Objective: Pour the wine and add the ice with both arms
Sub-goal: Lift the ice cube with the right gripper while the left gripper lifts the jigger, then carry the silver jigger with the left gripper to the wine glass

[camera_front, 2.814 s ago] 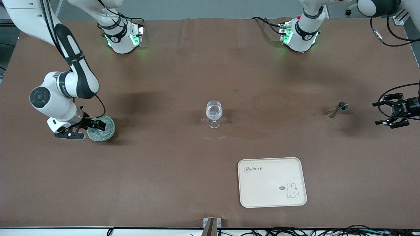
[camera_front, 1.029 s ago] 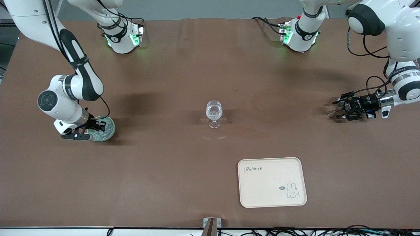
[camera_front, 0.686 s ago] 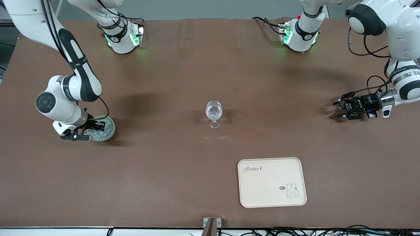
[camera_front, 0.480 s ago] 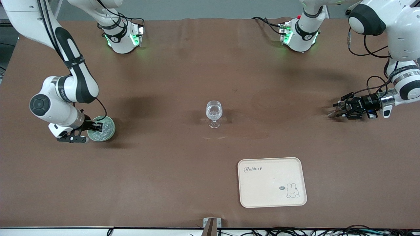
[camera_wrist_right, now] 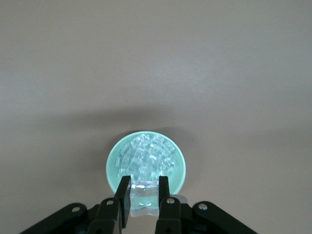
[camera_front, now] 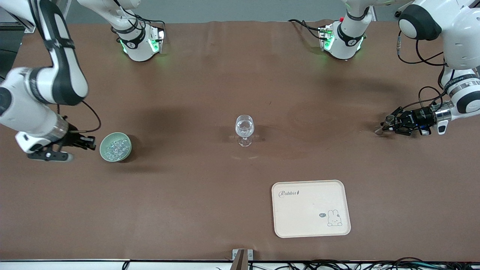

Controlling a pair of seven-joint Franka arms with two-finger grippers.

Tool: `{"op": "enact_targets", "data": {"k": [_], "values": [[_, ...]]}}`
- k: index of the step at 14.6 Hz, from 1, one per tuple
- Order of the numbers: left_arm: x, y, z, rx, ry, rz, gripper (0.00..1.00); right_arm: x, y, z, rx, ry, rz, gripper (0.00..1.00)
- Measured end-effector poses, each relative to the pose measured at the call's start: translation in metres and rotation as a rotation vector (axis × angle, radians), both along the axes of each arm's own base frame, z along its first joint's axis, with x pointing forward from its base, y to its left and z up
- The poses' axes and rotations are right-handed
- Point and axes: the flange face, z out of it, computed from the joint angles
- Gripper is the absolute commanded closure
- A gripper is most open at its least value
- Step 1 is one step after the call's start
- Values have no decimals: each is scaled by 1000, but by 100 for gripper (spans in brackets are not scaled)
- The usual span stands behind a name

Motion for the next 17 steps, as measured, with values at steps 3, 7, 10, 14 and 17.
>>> {"op": "enact_targets", "data": {"k": [3, 7, 10, 14, 17], "values": [[1, -3, 10, -37, -6, 4, 99, 0, -7, 82, -2, 3, -17, 99], [4, -17, 38, -77, -25, 19, 99, -8, -21, 164, -2, 34, -45, 99], [24, -48, 62, -115, -40, -14, 100, -22, -23, 205, 0, 65, -54, 99], [55, -104, 100, -180, -19, -68, 100, -40, -29, 232, 2, 42, -68, 99], [69, -138, 139, -211, 9, -98, 100, -41, -29, 226, 3, 53, -69, 99]]}}
